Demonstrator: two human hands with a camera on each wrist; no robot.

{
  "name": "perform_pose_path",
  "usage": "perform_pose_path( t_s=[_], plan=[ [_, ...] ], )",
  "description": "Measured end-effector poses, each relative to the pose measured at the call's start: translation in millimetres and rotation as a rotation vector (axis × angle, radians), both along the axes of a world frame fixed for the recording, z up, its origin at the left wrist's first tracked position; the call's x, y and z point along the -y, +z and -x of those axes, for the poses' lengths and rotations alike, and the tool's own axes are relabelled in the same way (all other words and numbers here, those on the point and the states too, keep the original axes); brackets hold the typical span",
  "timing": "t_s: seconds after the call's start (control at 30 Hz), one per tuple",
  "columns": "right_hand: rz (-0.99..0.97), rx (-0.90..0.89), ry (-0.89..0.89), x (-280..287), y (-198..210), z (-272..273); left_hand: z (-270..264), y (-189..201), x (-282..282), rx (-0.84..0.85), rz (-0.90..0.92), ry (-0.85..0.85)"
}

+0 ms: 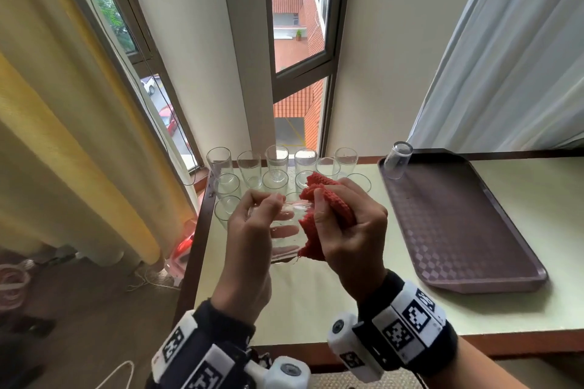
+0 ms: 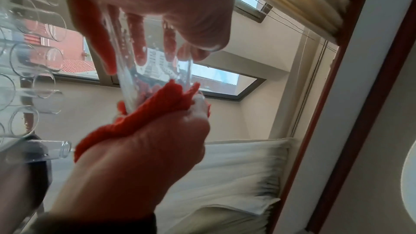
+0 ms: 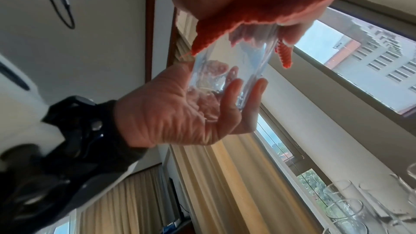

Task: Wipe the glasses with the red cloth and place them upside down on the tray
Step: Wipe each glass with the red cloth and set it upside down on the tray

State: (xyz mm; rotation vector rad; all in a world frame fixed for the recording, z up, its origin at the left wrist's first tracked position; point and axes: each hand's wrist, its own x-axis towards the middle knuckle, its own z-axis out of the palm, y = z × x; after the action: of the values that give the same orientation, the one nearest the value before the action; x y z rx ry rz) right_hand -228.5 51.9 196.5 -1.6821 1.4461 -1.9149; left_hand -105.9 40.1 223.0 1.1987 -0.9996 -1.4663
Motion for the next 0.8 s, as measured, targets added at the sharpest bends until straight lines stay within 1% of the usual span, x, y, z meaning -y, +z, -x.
perform_pose_path(
  t_s=[0.07, 0.13, 0.17, 0.2, 0.23, 0.27, 0.37, 0.4, 0.43, 0.47, 0.53, 0.6, 0.63, 0.7, 0.8],
  plan=[
    [-0.084, 0.172, 0.039, 0, 4, -1, 3, -2, -3, 0.064, 0.108, 0.053],
    [-0.212, 0.398, 0.079, 1, 7, -2, 6, -5, -8, 0.156, 0.274, 0.1],
    [-0.265, 0.49, 0.089, 2, 7, -2, 7, -6, -10, 0.204, 0.332, 0.096],
    [-0.304, 0.548, 0.089, 2, 6, -2, 7, -7, -11, 0.232, 0.353, 0.081],
    [-0.318, 0.566, 0.083, 2, 5, -2, 7, -8, -11, 0.234, 0.341, 0.073],
    [-0.299, 0.532, 0.064, 0, 4, -2, 7, -9, -10, 0.213, 0.303, 0.076],
    [-0.174, 0.308, 0.018, -7, -3, -1, 5, -8, -5, 0.141, 0.157, 0.044],
    [-0.164, 0.302, 0.017, -8, -6, -1, 4, -6, -4, 0.158, 0.137, 0.022],
    [-0.187, 0.359, 0.028, -8, -7, -2, 5, -3, -2, 0.204, 0.136, 0.002],
    [-0.23, 0.455, 0.042, -6, -10, -2, 5, -2, 0, 0.268, 0.155, -0.029],
    [-0.335, 0.664, 0.081, -4, -12, -1, 3, 1, 5, 0.368, 0.16, -0.16],
    [-0.423, 0.796, 0.102, -3, -16, 1, -2, -2, 9, 0.418, 0.131, -0.312],
    [-0.453, 0.845, 0.12, -4, -19, 4, -4, -5, 9, 0.427, 0.132, -0.339],
    [-0.511, 0.907, 0.169, -5, -24, 9, -7, -13, 5, 0.389, 0.178, -0.3],
    [-0.583, 0.992, 0.224, -6, -26, 13, -4, -31, 2, 0.232, 0.178, -0.135]
  ],
)
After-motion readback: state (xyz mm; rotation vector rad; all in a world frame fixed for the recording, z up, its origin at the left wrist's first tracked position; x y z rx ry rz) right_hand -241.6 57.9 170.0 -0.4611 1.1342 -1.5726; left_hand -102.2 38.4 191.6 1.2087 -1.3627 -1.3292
